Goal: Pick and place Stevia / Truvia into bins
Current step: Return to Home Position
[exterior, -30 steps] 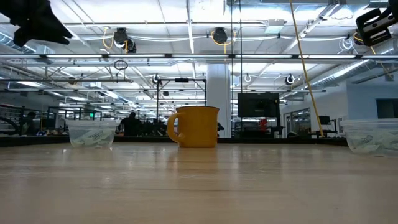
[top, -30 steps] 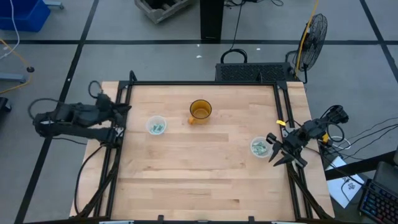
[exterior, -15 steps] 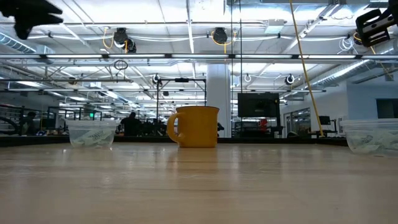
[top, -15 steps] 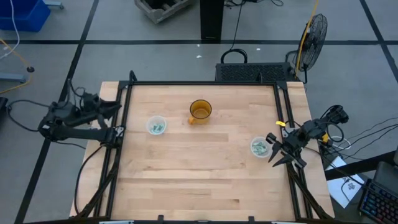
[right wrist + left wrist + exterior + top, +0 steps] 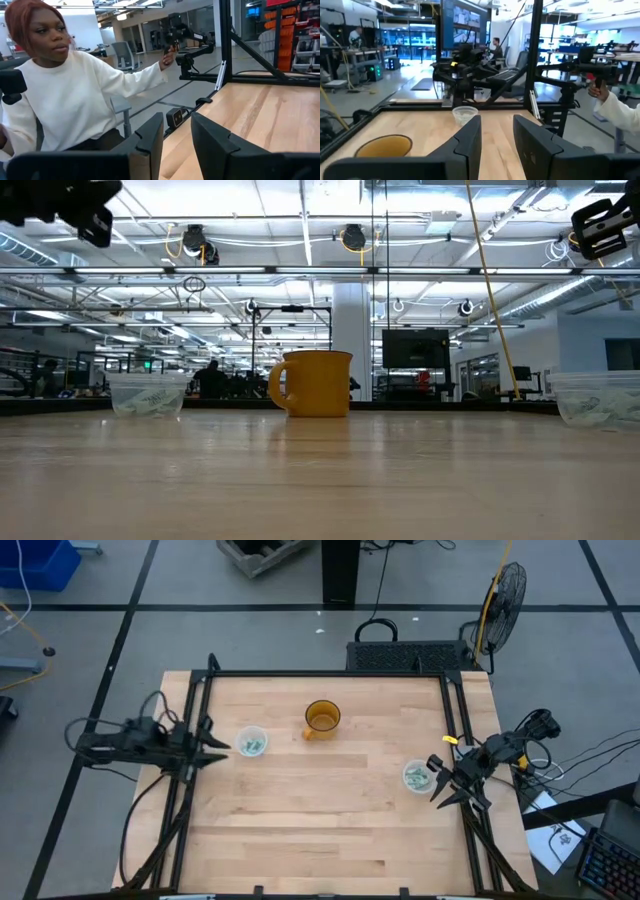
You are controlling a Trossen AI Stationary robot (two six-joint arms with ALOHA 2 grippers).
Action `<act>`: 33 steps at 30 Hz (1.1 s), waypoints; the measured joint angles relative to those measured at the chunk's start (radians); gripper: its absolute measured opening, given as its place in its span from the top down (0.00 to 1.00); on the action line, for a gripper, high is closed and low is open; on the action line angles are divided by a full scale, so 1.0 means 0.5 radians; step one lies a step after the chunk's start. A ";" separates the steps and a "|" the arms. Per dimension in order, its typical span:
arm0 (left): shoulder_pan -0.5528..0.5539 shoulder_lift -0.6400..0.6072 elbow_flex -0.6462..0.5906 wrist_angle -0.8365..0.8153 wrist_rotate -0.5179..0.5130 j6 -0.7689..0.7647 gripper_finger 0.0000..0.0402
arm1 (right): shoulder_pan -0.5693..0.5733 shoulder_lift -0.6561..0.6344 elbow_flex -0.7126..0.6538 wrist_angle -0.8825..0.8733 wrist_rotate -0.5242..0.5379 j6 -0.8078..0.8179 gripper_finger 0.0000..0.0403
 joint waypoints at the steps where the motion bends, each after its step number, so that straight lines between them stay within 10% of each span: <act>1: 0.000 0.000 -0.062 0.071 0.010 -0.009 0.71 | 0.000 0.000 0.000 0.000 0.000 0.000 0.77; 17: 0.000 0.018 -0.657 0.776 0.035 -0.189 0.71 | 0.000 0.001 -0.001 -0.001 0.034 -0.132 0.76; 26: 0.000 0.019 -0.657 0.749 0.018 -0.181 0.71 | -0.001 0.002 -0.001 -0.096 0.827 0.079 0.76; 33: 0.000 0.019 -0.657 0.742 0.013 -0.184 0.71 | 0.000 0.003 -0.004 -0.105 0.619 -0.110 0.76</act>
